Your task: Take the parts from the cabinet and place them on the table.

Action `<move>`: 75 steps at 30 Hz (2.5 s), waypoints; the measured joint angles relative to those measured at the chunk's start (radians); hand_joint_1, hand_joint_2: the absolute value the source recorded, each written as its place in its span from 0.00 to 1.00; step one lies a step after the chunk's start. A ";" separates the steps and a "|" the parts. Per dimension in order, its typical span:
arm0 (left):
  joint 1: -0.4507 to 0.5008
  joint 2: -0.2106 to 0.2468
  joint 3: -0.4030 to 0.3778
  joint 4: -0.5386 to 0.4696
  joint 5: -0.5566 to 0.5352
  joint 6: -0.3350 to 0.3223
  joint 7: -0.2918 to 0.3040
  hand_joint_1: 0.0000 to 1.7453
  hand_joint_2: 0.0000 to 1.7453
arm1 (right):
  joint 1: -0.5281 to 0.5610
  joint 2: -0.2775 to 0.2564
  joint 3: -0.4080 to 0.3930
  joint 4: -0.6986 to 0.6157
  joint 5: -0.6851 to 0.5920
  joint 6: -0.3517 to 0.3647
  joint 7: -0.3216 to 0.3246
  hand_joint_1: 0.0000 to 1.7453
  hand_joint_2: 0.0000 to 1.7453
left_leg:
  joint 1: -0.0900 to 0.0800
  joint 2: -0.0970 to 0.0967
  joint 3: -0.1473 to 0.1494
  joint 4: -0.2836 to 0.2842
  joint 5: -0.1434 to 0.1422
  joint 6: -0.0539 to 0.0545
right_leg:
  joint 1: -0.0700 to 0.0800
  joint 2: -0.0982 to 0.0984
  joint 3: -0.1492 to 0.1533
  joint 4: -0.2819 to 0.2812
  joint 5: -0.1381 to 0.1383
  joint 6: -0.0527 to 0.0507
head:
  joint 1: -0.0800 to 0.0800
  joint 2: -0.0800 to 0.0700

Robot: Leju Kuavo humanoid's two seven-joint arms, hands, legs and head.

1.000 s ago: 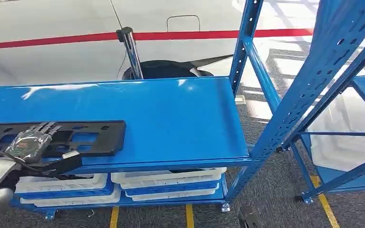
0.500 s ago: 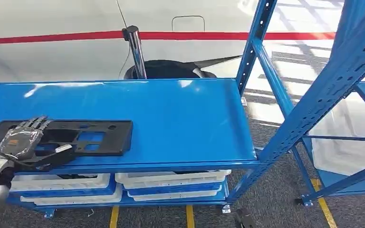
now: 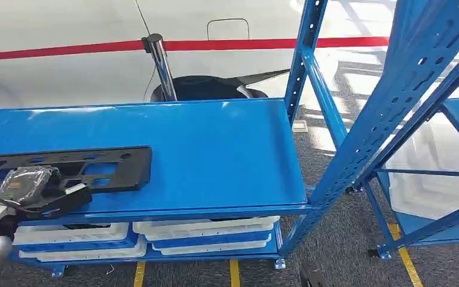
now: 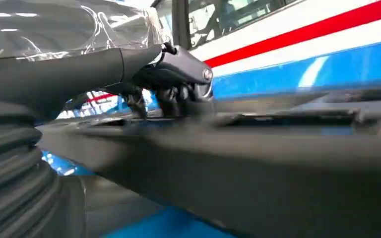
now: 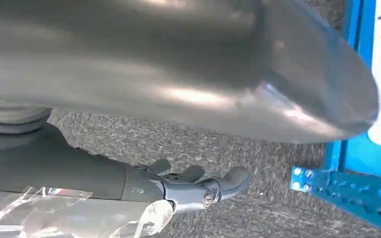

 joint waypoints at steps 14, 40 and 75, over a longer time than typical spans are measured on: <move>-0.015 -0.017 0.026 0.002 0.117 -0.047 -0.019 1.00 1.00 | 0.004 -0.007 0.015 0.000 -0.022 -0.001 0.000 0.00 0.00 | -0.003 0.005 0.047 -0.077 0.019 0.040 | -0.020 -0.002 -0.081 0.210 -0.082 0.051 | 0.003 0.000; -0.082 -0.140 0.156 -0.248 0.684 0.454 -0.072 1.00 1.00 | 0.007 -0.007 0.041 0.000 -0.088 -0.024 -0.004 0.00 0.00 | -0.006 0.005 0.041 -0.095 0.049 0.040 | -0.026 -0.007 -0.067 0.225 -0.166 0.058 | 0.003 0.000; -0.124 -0.242 0.142 -0.555 0.600 0.536 -0.038 1.00 1.00 | 0.013 -0.017 0.090 0.000 -0.115 -0.058 0.008 0.00 0.00 | -0.006 0.012 0.011 -0.096 0.067 0.043 | -0.023 -0.004 -0.026 0.216 -0.110 0.059 | 0.006 0.000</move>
